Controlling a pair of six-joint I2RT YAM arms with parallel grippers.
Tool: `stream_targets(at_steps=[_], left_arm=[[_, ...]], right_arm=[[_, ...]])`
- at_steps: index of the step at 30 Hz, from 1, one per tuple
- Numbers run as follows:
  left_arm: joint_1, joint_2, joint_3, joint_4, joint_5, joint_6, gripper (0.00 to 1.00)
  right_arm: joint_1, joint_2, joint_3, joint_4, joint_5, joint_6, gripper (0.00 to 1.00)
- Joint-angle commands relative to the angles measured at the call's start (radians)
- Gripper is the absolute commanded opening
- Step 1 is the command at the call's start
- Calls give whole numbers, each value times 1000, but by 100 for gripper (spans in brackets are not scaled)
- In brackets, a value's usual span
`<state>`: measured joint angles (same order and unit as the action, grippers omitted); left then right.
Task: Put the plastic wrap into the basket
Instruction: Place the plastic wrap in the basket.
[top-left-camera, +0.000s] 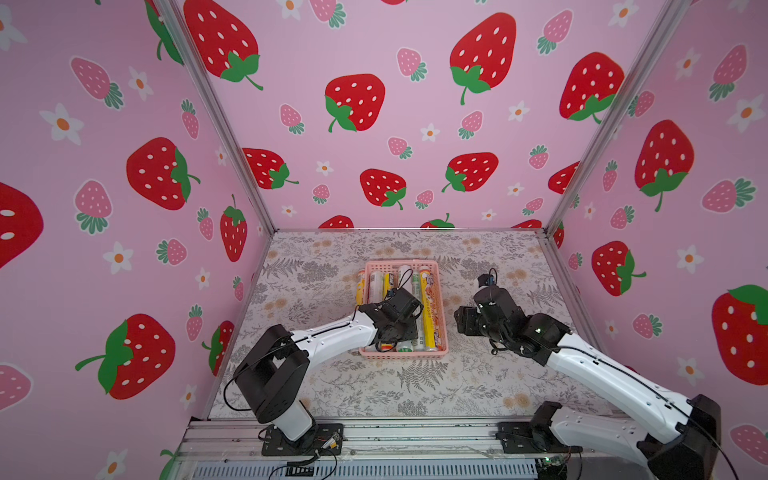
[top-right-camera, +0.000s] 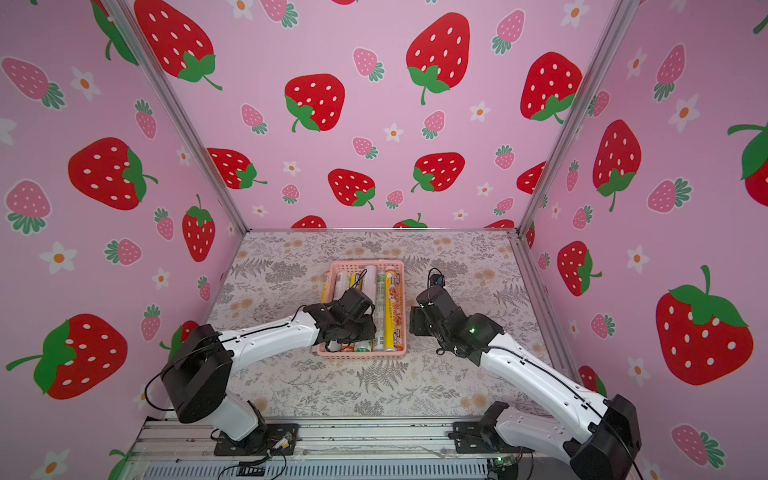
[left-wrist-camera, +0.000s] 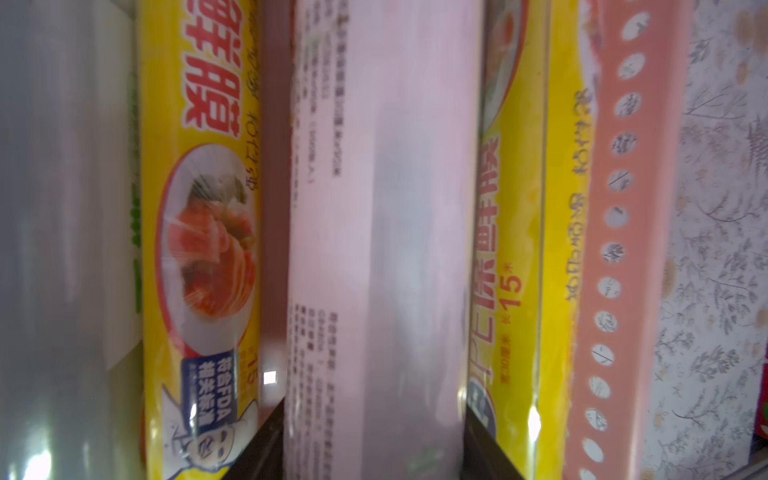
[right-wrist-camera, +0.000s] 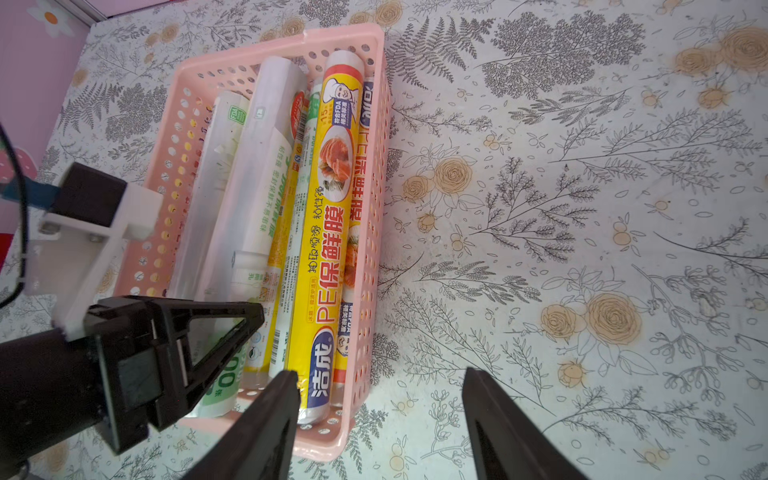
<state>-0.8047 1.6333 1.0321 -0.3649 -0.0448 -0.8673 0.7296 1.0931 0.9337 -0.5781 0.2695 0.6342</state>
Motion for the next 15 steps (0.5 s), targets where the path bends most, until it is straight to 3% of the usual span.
stream_targets(at_steps=[1, 5, 9, 15], left_arm=[[-13, 36, 68, 36, -1, 12, 43], [-29, 57, 79, 25, -19, 13, 46], [-36, 56, 83, 8, -33, 16, 59], [-38, 34, 106, -43, -50, 53, 71]], right_arm=[[-3, -10, 13, -12, 30, -28, 68], [-4, -12, 6, -10, 27, -32, 68], [-3, -6, 1, -7, 19, -31, 68], [-4, 2, -1, 4, 6, -26, 68]])
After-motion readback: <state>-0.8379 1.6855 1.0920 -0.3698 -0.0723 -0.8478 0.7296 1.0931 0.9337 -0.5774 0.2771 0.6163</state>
